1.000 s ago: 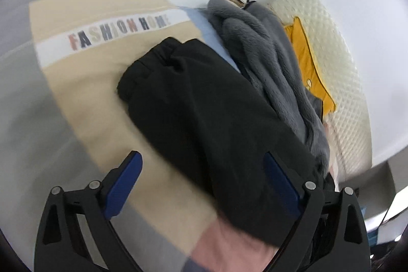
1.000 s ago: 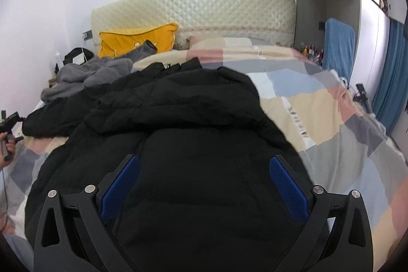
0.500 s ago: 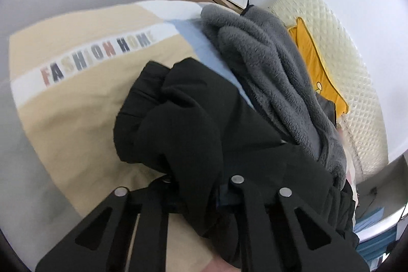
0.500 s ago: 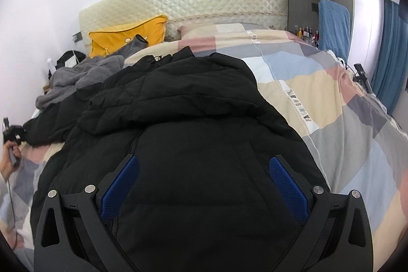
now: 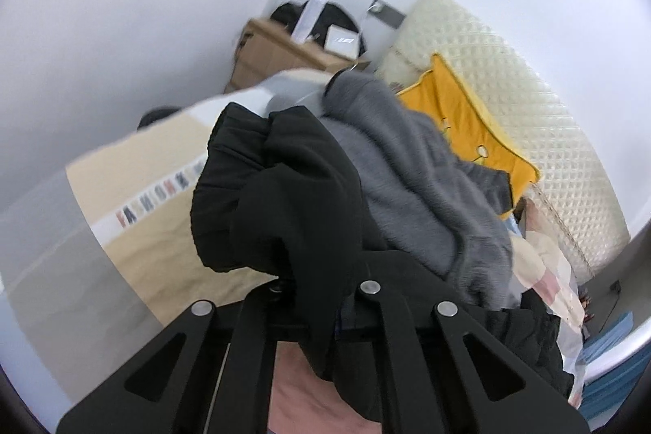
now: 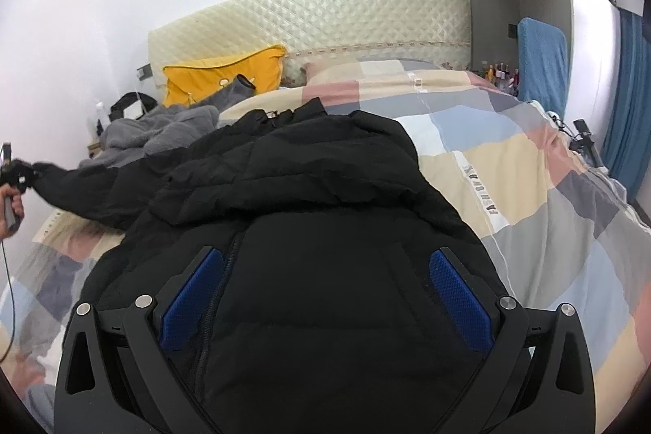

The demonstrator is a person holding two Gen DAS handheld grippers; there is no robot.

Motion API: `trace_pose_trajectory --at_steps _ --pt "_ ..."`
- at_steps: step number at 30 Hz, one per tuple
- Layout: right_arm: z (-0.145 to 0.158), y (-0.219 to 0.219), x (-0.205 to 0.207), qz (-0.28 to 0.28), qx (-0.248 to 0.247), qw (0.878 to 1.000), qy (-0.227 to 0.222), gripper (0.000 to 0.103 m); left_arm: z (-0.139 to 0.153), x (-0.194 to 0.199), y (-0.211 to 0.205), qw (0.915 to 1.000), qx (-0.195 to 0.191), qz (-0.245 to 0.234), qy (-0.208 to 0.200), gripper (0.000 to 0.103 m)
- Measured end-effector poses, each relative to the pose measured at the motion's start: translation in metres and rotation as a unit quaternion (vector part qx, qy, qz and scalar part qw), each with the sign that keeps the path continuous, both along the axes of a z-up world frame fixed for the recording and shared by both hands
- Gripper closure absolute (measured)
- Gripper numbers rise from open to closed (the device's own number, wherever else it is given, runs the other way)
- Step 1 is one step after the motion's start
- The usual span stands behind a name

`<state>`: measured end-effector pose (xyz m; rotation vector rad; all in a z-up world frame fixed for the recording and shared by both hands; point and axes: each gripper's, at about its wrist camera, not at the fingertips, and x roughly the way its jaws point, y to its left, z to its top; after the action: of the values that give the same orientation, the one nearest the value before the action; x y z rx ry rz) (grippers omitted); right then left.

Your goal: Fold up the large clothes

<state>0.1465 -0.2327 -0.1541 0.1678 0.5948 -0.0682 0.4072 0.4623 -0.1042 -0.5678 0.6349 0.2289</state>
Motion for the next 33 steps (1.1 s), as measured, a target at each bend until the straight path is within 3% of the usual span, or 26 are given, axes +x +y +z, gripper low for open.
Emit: trace_pose_trajectory --at_steps 4,8,13,16,20,28,33 --pt "0.003 -0.004 -0.005 0.014 0.011 1.0 -0.01 0.001 0.043 -0.01 -0.027 0.9987 0.047 -0.013 -0.017 0.098" --pt "0.007 -0.007 -0.011 0.026 0.006 0.999 -0.022 0.001 0.09 -0.025 -0.061 0.9969 0.067 -0.018 -0.036 0.098" --pt "0.011 -0.022 -0.019 0.036 0.02 0.998 -0.036 0.001 0.133 -0.04 -0.118 0.9897 0.128 -0.041 -0.048 0.098" --pt "0.012 -0.032 -0.025 0.044 0.02 0.998 -0.041 0.001 0.154 -0.053 -0.149 0.9881 0.135 -0.045 -0.059 0.098" --pt "0.015 -0.045 -0.035 0.052 0.025 0.997 -0.053 0.001 0.178 -0.068 -0.204 0.9767 0.179 -0.09 -0.078 0.098" --pt "0.023 -0.069 -0.041 0.063 0.055 0.994 -0.066 0.0 0.202 -0.077 -0.282 0.9717 0.166 -0.127 -0.11 0.098" --pt "0.029 -0.077 -0.051 0.063 0.039 0.994 -0.076 0.0 0.206 -0.074 -0.335 0.9678 0.166 -0.15 -0.116 0.098"
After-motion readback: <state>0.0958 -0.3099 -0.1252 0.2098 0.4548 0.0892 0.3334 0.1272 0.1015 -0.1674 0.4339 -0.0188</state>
